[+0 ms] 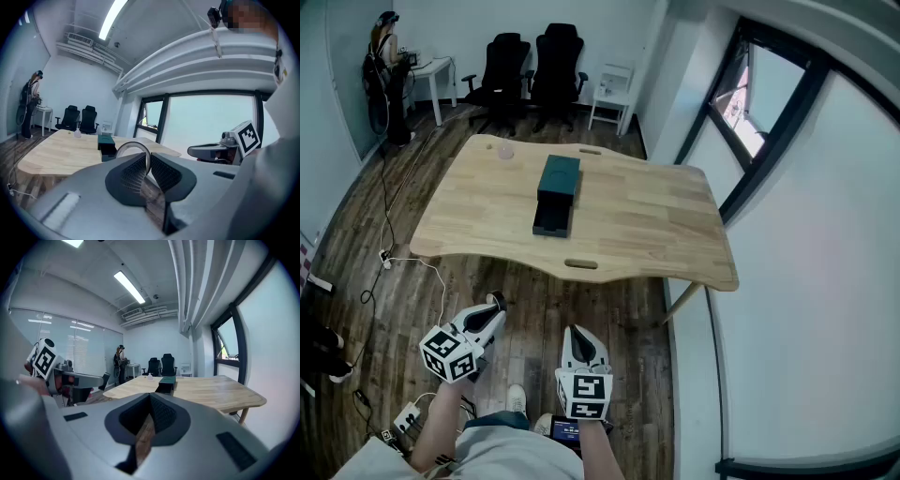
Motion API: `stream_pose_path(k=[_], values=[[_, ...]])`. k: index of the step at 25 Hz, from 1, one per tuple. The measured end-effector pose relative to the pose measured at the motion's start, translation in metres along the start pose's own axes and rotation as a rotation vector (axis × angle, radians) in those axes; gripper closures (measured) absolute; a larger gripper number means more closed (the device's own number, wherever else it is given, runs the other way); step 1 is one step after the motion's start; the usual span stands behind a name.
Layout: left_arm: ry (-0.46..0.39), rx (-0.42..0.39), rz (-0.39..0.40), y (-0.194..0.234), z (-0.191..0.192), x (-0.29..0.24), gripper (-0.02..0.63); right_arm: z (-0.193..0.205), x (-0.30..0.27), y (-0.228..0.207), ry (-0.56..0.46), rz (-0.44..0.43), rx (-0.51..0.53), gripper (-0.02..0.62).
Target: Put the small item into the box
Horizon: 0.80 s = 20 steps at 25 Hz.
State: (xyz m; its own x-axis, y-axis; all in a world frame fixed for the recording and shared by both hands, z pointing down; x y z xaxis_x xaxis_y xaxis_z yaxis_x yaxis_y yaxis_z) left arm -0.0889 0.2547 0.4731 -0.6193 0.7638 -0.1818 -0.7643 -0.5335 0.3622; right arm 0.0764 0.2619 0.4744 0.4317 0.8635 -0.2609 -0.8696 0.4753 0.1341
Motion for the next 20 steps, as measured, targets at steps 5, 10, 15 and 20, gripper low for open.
stream_pose_path(k=[5, 10, 15, 20], values=[[0.012, 0.009, -0.031, -0.001, 0.007, 0.008, 0.571, 0.004, 0.008, 0.0, 0.002, -0.009, -0.002, 0.592], [-0.018, -0.013, -0.052, -0.002, 0.0, 0.015, 0.571, 0.003, 0.008, -0.002, -0.001, -0.026, -0.01, 0.592], [-0.061, 0.0, -0.073, 0.009, -0.005, 0.008, 0.571, 0.011, -0.005, -0.009, 0.018, -0.033, -0.031, 0.591], [-0.076, 0.018, -0.086, 0.032, -0.012, -0.013, 0.57, 0.011, -0.033, -0.025, 0.017, -0.038, -0.03, 0.592]])
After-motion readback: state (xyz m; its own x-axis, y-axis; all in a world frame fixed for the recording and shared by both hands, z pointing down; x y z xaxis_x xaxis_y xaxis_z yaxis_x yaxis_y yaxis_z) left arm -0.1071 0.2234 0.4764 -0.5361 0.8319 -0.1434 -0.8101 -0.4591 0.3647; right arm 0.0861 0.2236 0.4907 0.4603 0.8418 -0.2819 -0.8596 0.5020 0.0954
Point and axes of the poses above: the fingertips, and each gripper's own axes: x backward along the fingers, y to its left, z out of its underside, the point moved 1 cm from there along x, backward along the fingers, and after that the axes turned 10 degrees about x, right-handed, at the moved point
